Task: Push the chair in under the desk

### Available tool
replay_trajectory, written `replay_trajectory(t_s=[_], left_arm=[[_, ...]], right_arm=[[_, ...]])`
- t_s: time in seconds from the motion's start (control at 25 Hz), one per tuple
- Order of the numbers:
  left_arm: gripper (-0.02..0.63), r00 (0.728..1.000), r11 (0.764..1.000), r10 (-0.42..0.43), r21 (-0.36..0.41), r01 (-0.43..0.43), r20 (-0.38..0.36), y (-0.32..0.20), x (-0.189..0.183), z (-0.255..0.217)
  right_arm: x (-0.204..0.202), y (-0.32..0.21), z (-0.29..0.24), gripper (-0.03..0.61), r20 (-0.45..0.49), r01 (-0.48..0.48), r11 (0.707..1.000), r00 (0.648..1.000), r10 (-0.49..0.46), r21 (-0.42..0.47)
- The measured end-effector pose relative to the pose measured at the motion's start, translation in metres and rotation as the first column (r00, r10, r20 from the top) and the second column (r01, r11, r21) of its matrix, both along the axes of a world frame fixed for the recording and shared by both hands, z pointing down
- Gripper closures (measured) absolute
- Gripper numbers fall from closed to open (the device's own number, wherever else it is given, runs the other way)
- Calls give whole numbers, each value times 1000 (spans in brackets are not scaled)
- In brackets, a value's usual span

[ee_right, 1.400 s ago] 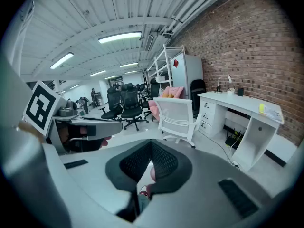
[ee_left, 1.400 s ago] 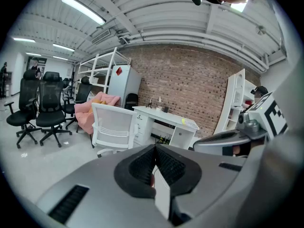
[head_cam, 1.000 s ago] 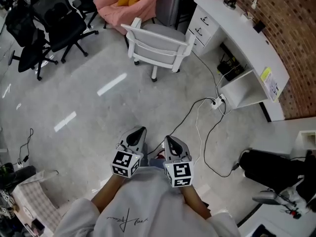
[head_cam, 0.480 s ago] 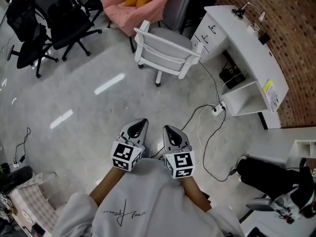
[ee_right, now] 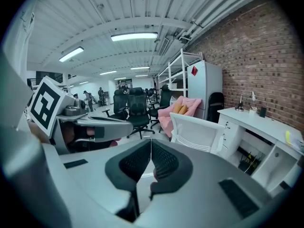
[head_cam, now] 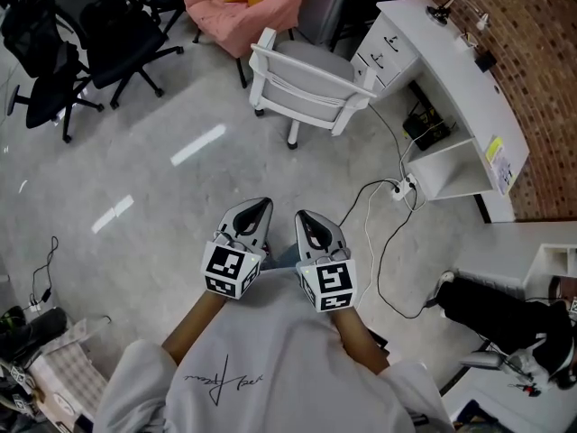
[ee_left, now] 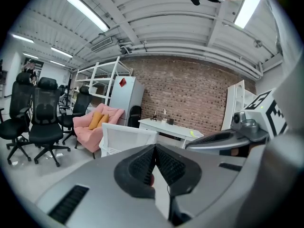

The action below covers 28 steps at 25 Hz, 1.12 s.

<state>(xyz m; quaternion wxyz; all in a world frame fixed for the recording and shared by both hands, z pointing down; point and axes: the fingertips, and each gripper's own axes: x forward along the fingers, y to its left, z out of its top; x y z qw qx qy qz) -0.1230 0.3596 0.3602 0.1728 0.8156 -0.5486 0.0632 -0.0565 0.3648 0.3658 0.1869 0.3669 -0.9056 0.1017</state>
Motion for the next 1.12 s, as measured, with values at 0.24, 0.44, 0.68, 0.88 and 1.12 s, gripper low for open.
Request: replay_trajectory(t_s=[0.24,0.44,0.68,0.88,1.12], left_arm=[[607,1000,1000,-13,-12,13,-24,-10,-1,1],[607,1000,1000,-8,-29,7,-18,-24,-1,5],[607,1000,999,6,-39,-5,16,-62,-2,5],[607,999,998,21,-67,-19,30,-104,4,13],[607,996,992,86,-92,-83,33,-155,20,21]], right_arm=[[-6,-11,0,551,0,8,1000,1000,-8,-3],[-11,-26,5,551,2,23,1000,1000,-23,-12],[-12,-68,3,551,25,18,1000,1000,-18,-13],[-9,-112,4,551,32,18,999,999,-17,-27],[-8,-165,11,551,33,16,998,999,-15,-53]])
